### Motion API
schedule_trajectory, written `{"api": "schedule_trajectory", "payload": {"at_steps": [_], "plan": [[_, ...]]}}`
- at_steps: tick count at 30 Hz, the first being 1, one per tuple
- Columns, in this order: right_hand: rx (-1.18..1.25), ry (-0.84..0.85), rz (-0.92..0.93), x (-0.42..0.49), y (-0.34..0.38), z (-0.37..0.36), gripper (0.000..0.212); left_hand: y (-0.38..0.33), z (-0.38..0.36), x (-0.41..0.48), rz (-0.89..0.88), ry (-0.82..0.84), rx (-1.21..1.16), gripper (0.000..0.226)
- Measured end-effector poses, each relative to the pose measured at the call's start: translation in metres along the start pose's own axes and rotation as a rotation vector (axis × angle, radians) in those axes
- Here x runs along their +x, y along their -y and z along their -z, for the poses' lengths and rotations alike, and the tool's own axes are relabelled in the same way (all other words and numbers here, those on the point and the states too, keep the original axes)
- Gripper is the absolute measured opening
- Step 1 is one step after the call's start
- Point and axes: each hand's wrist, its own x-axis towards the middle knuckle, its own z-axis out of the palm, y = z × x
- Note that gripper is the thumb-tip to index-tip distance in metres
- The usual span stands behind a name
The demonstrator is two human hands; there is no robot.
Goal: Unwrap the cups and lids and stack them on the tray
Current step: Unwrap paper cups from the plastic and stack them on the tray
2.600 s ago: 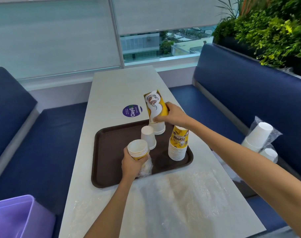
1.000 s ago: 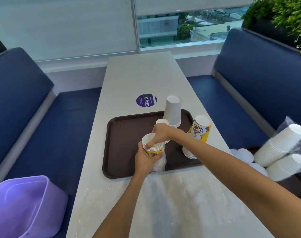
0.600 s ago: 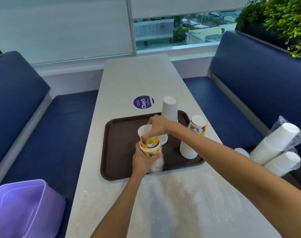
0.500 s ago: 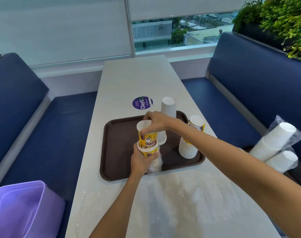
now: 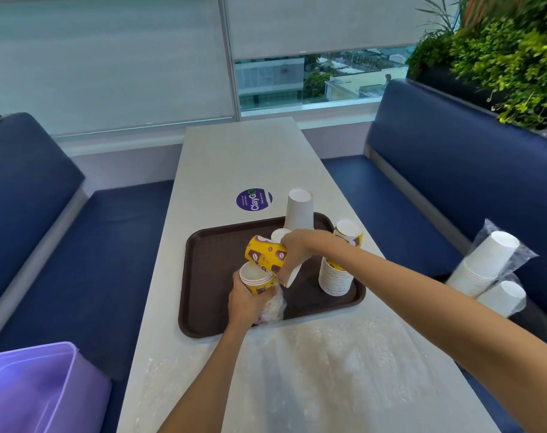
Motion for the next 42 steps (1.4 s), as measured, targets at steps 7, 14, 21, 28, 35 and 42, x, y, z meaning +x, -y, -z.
{"api": "schedule_trajectory", "payload": {"at_steps": [7, 14, 21, 28, 35, 42], "plan": [[0.549, -0.467, 0.086, -0.028, -0.023, 0.004, 0.057, 0.000, -0.001, 0.000, -0.005, -0.005, 0.016, 0.079], [0.792, -0.823, -0.126, -0.051, -0.078, -0.006, 0.075, -0.001, -0.007, -0.001, -0.016, 0.011, 0.021, 0.080], [0.863, -0.808, -0.221, -0.050, -0.098, -0.030, 0.078, -0.001, -0.006, -0.001, -0.019, 0.017, 0.024, 0.081], [0.736, -1.023, -0.252, -0.052, -0.085, -0.020, 0.107, -0.001, -0.006, -0.001, -0.020, 0.031, 0.028, 0.083], [0.574, -0.972, 0.112, -0.034, -0.038, -0.007, 0.069, -0.002, -0.007, 0.000, -0.022, 0.050, 0.011, 0.082], [0.566, -0.494, 0.175, 0.006, -0.005, -0.027, 0.071, 0.000, -0.009, 0.002, -0.006, 0.053, 0.019, 0.079]]}}
